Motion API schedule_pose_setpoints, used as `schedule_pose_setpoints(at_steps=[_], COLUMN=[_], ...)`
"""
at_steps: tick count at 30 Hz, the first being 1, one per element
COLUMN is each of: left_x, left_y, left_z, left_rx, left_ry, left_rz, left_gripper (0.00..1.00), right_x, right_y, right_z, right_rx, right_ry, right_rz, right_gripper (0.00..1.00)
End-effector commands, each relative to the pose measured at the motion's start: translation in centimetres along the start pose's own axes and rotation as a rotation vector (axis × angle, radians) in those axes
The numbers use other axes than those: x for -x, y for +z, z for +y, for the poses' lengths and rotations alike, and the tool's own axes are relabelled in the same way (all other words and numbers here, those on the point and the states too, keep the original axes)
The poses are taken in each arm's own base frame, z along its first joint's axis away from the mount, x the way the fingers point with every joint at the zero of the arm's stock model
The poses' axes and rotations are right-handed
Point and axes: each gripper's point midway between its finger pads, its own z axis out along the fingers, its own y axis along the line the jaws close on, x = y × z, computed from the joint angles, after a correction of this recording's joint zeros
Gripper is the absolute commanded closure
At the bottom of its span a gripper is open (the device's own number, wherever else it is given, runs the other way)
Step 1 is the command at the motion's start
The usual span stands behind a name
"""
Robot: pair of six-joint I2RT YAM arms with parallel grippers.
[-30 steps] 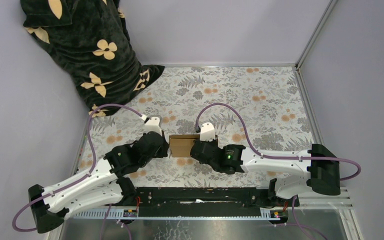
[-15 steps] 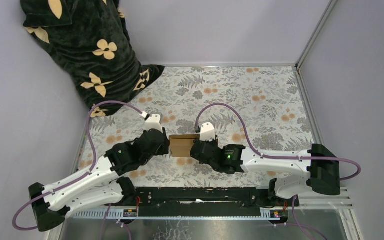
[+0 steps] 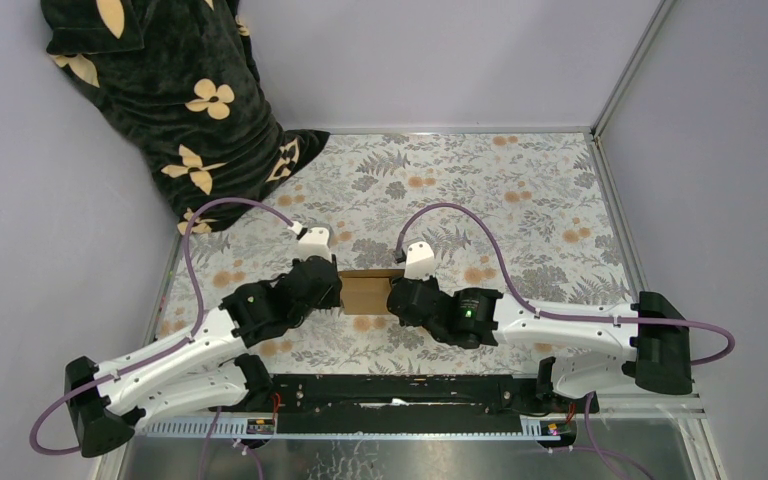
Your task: Fold the paper box
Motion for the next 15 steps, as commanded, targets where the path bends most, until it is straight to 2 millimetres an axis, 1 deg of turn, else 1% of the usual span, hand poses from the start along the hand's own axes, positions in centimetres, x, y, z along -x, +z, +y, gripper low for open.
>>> schedule_pose_setpoints(at_steps=[1, 7, 15], left_x=[2.92, 3.38, 2.99], left_y=[-0.52, -0.55, -0.17], left_z=[-0.93, -0.94, -0.98], left_rx=[-0.014, -0.010, -0.012], left_ry=[-0.014, -0.012, -0.006], left_rz=[-0.091, -0.108, -0.103], left_gripper=[0.73, 0.78, 0.81], right_x=[1.05, 0.98, 0.67], right_y=[-0.36, -0.36, -0.29], right_z=[0.06, 0.09, 0.01], right_rx=[0.008, 0.012, 0.014], right_ry=[0.018, 0.018, 0.024], right_rz=[-0.024, -0.023, -0.020], right_gripper=[0.52, 0.53, 0.53])
